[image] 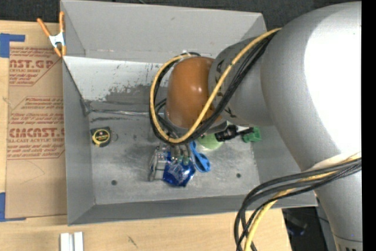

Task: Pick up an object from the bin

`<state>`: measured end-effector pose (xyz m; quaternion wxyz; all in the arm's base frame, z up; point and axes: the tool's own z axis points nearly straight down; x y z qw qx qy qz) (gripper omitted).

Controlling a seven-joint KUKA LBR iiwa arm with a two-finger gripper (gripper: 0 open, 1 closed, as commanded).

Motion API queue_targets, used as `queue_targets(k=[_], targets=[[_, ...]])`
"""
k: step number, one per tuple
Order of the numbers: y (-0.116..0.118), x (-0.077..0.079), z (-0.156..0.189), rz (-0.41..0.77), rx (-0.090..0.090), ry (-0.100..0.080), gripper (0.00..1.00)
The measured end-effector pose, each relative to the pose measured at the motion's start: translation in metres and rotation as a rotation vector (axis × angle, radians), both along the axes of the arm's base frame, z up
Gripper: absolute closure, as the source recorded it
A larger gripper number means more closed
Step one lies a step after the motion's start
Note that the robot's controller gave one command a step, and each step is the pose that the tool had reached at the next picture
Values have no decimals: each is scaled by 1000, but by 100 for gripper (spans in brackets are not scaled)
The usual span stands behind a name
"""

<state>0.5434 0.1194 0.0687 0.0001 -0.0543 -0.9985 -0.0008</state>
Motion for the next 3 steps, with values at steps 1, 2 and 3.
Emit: queue_targets(k=[1,2,3], targets=[[-57,-2,1,48,-4,1,0],[-53,-1,1,51,-1,0,100],[-53,0,44,51,0,-5,100]])
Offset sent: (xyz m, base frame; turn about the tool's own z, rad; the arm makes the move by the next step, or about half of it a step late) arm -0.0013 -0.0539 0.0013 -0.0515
